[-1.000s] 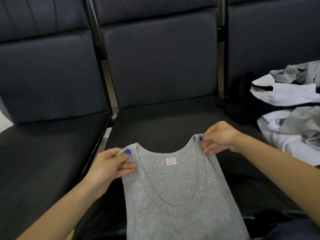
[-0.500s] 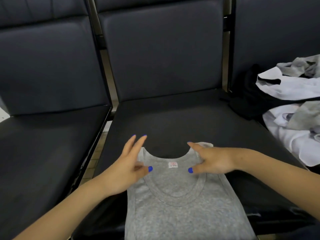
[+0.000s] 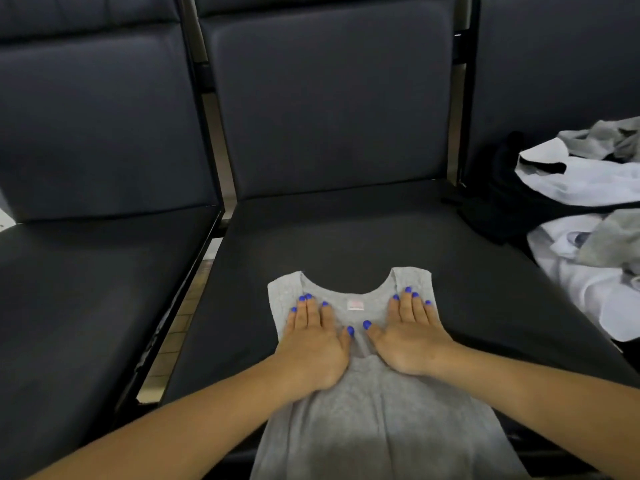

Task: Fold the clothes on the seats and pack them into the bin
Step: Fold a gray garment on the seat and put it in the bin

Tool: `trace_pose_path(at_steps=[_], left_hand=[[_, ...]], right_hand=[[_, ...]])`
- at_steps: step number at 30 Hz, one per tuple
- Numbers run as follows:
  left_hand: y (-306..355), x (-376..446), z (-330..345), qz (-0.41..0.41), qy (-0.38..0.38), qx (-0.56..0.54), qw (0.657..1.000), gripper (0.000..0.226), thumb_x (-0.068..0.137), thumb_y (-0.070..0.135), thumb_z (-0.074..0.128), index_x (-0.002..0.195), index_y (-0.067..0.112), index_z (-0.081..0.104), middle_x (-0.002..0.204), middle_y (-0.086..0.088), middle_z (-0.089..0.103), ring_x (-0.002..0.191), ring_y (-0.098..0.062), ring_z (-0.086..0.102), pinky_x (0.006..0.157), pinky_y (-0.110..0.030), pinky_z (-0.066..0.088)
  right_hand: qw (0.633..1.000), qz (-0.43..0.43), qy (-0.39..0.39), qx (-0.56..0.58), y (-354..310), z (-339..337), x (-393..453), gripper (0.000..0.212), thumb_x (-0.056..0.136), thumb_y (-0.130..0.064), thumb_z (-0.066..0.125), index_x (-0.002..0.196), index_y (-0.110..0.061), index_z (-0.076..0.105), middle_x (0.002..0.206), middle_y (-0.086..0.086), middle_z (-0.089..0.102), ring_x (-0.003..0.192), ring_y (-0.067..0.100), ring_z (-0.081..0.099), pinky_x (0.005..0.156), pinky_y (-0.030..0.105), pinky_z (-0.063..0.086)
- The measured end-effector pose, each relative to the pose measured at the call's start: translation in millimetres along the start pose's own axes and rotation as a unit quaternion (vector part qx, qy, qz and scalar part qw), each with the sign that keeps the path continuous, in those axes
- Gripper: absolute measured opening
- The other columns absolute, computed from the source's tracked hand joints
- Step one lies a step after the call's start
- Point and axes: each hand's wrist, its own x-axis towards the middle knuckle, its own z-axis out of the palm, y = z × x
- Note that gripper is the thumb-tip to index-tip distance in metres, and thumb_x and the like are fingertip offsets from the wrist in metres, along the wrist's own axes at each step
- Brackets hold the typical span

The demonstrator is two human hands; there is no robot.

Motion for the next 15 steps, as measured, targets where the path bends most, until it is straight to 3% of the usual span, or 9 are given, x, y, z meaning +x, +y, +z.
trace_pose_path(at_steps=[5, 8, 13, 15], left_hand=[[-8, 41, -2, 0.030, 0.103, 0.032, 0.994, 0.064, 0.102, 0.044, 0.013, 0.151, 0.010, -0.009, 0.158, -0.013, -0.018, 0.146, -0.023, -0.018, 0.116, -0.034, -0.014], [-14, 66, -7, 0.039, 0.155, 0.054, 0.986, 0.064, 0.101, 0.048, 0.010, 0.151, 0.015, -0.009, 0.158, -0.008, -0.018, 0.146, -0.019, -0.018, 0.116, -0.034, -0.015], [-14, 103, -16, 0.027, 0.237, 0.022, 0.971, 0.080, 0.081, 0.057, -0.014, 0.152, 0.019, -0.009, 0.159, -0.005, -0.018, 0.146, -0.018, -0.018, 0.112, -0.032, -0.019], [-14, 113, -20, 0.017, 0.257, 0.011, 0.966, 0.082, 0.078, 0.057, -0.017, 0.151, 0.020, -0.010, 0.159, -0.005, -0.018, 0.145, -0.017, -0.019, 0.111, -0.031, -0.020]], right_hand=[[0.992, -0.029, 0.125, 0.004, 17, 1, 39, 0.069, 0.101, -0.047, 0.011, 0.148, -0.008, -0.020, 0.156, 0.012, -0.024, 0.144, 0.021, -0.022, 0.118, 0.036, -0.014], [0.988, -0.028, 0.142, 0.048, 16, -12, 62, 0.066, 0.102, -0.045, 0.012, 0.148, -0.009, -0.019, 0.157, 0.009, -0.022, 0.145, 0.019, -0.020, 0.117, 0.034, -0.014], [0.976, -0.038, 0.206, 0.059, 17, -33, 105, 0.062, 0.102, -0.043, 0.009, 0.150, -0.012, -0.015, 0.158, 0.006, -0.019, 0.146, 0.016, -0.017, 0.117, 0.033, -0.013], [0.965, -0.034, 0.260, 0.022, 16, -29, 115, 0.068, 0.094, -0.050, -0.005, 0.150, -0.013, -0.015, 0.159, 0.006, -0.019, 0.146, 0.016, -0.017, 0.117, 0.034, -0.013]])
